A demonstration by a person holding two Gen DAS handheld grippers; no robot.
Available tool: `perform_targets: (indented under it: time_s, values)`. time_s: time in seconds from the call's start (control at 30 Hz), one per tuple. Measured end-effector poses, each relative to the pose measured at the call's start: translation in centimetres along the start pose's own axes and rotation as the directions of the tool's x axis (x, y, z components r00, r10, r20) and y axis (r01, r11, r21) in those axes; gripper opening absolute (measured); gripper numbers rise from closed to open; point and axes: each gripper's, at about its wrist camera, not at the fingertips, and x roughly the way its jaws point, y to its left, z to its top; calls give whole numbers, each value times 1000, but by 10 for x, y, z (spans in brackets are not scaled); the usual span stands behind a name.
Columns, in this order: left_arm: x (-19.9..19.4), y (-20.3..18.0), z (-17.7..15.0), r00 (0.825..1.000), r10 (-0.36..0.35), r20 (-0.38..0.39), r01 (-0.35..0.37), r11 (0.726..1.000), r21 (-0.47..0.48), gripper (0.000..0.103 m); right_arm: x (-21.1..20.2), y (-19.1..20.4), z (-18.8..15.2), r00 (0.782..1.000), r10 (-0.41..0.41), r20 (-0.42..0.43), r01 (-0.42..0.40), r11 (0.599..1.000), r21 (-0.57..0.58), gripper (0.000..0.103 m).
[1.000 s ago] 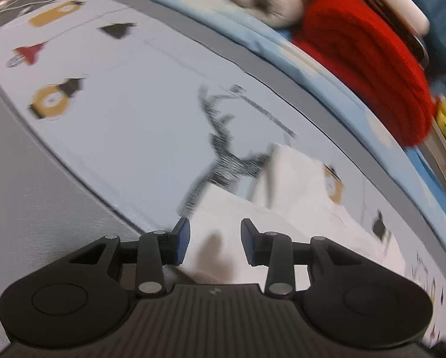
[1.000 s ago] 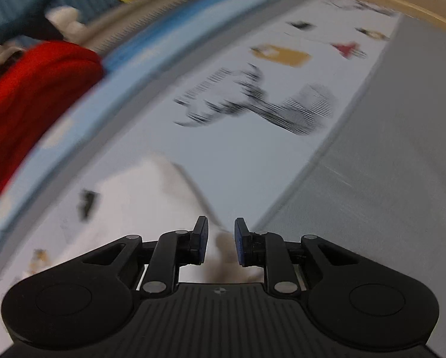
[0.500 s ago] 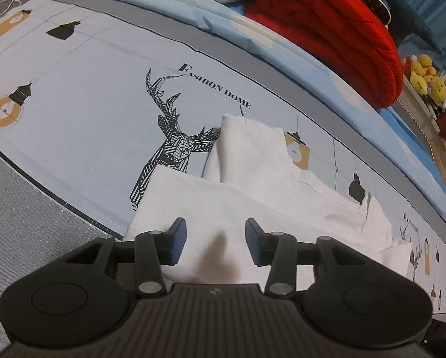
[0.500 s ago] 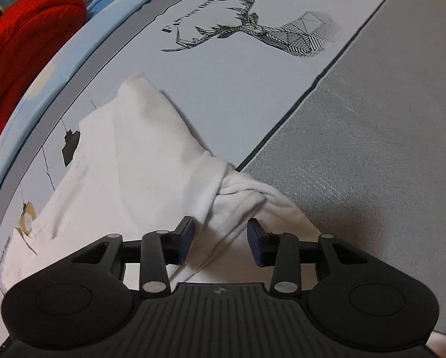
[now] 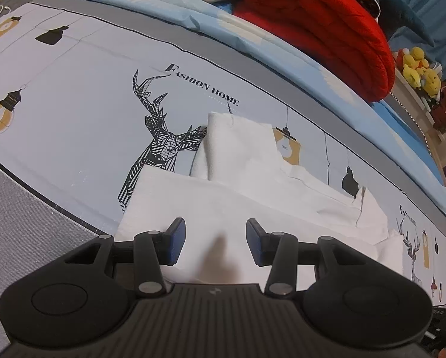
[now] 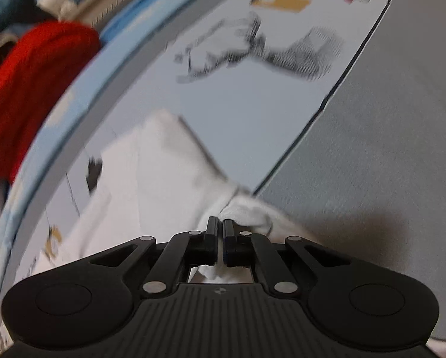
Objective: Fold small clothes
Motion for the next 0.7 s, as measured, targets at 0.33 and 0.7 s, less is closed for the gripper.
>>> perform_targets:
  time_s: [0.33,0.7]
  values:
    - [3,-2,0,1000,-12,-21,12,1000,16,54,-1,-20,-1,993,-112,32,107,986,125,7]
    - [8,-7,-3,999,0,-42,2,999,45,54,-18,22,-10,984,45,173,-16,987,-161,26]
